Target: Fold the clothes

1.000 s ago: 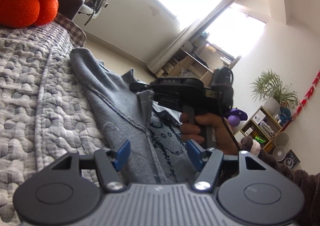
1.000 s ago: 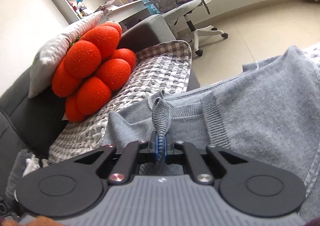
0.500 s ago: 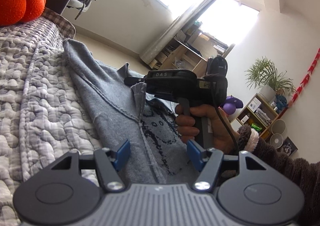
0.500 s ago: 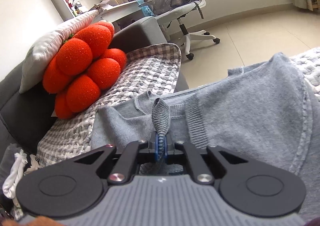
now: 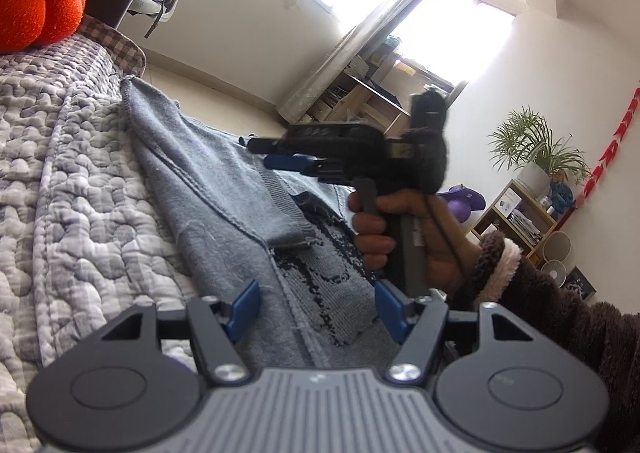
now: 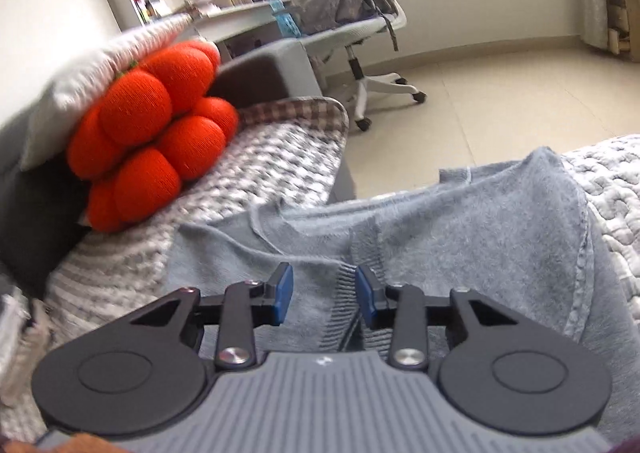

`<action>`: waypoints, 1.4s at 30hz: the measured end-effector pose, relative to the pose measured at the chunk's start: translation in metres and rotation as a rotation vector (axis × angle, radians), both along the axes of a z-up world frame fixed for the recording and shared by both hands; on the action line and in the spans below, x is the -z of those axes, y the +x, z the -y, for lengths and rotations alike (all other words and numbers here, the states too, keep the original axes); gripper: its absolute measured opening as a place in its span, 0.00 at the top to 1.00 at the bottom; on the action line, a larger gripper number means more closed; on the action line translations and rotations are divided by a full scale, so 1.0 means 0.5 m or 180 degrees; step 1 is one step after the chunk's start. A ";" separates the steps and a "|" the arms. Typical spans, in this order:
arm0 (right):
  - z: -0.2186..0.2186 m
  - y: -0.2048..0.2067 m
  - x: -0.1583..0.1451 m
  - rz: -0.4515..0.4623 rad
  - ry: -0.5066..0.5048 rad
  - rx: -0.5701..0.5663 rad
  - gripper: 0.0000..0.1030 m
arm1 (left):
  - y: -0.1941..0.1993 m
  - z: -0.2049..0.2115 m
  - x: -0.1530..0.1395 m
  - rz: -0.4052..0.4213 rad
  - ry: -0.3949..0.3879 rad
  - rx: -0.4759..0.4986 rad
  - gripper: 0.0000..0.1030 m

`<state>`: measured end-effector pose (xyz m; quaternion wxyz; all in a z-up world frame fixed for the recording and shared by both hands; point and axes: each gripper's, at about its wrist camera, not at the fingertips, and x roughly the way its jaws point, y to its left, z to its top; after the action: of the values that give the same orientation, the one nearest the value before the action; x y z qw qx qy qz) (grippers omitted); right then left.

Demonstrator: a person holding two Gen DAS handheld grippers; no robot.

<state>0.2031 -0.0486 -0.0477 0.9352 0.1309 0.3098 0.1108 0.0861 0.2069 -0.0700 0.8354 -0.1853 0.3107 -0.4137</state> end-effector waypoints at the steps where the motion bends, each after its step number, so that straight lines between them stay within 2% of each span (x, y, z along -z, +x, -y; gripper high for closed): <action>1: -0.006 -0.001 0.003 0.0016 -0.0124 0.0036 0.68 | 0.000 0.001 -0.002 0.0012 0.0002 -0.0008 0.37; 4: -0.016 -0.009 0.008 0.0091 -0.0356 0.0094 0.68 | -0.002 0.003 -0.010 0.0054 0.0012 -0.0050 0.37; 8: -0.022 -0.004 0.013 0.0120 -0.0477 0.0056 0.66 | -0.003 0.006 -0.020 0.0111 0.0024 -0.0105 0.37; 10: -0.024 -0.001 0.014 0.0137 -0.0487 0.0018 0.72 | -0.004 0.008 -0.025 0.0140 0.0030 -0.0133 0.38; 11: -0.024 0.000 0.014 0.0150 -0.0480 -0.0008 0.85 | -0.004 0.009 -0.028 0.0154 0.0033 -0.0147 0.38; 12: -0.023 0.000 0.012 0.0140 -0.0438 -0.0062 0.89 | -0.006 0.018 -0.036 0.0231 0.0101 -0.0167 0.39; 15: -0.019 0.010 0.004 0.0089 -0.0376 -0.0187 0.89 | -0.014 0.055 -0.066 0.0530 0.0375 -0.0232 0.39; 17: -0.012 0.014 0.000 0.0051 -0.0359 -0.0231 0.89 | -0.012 0.087 -0.067 0.0614 0.0584 -0.0205 0.39; 19: 0.005 0.019 -0.001 0.0008 -0.0210 -0.0273 0.88 | -0.005 0.122 -0.061 0.0656 0.0832 -0.0163 0.39; 20: 0.014 0.023 0.000 -0.0014 -0.0134 -0.0293 0.81 | 0.002 0.142 -0.055 0.0655 0.0986 -0.0139 0.42; 21: 0.021 0.026 0.002 -0.0032 -0.0082 -0.0310 0.79 | 0.008 0.161 -0.048 0.0653 0.1144 -0.0123 0.45; 23: 0.032 0.031 0.008 -0.0066 0.0006 -0.0343 0.79 | 0.020 0.195 -0.037 0.0636 0.1422 -0.0130 0.55; 28: 0.041 0.031 0.019 -0.0020 0.0143 -0.0479 0.79 | 0.034 0.248 -0.028 0.0689 0.1798 -0.0213 0.77; 29: 0.042 0.030 0.021 -0.0003 0.0151 -0.0498 0.88 | 0.033 0.257 -0.029 0.0716 0.1852 -0.0238 0.89; 30: 0.043 0.030 0.021 0.0014 0.0146 -0.0515 0.92 | 0.033 0.263 -0.033 0.0733 0.1889 -0.0249 0.97; 31: 0.042 0.029 0.020 0.0035 0.0120 -0.0518 0.92 | 0.032 0.270 -0.038 0.0746 0.1921 -0.0255 1.00; 38: 0.054 0.042 -0.004 0.0183 0.0197 -0.0498 0.94 | 0.017 0.311 -0.080 0.0992 0.1913 -0.0316 1.00; 42: 0.059 0.058 -0.014 0.0213 0.0281 -0.0474 0.95 | 0.037 0.324 -0.080 0.0939 0.1901 -0.0323 1.00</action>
<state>0.2321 -0.0782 -0.0406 0.9276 0.1449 0.2820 0.1978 0.1047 0.0451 -0.0298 0.9083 0.1143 0.2844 -0.2847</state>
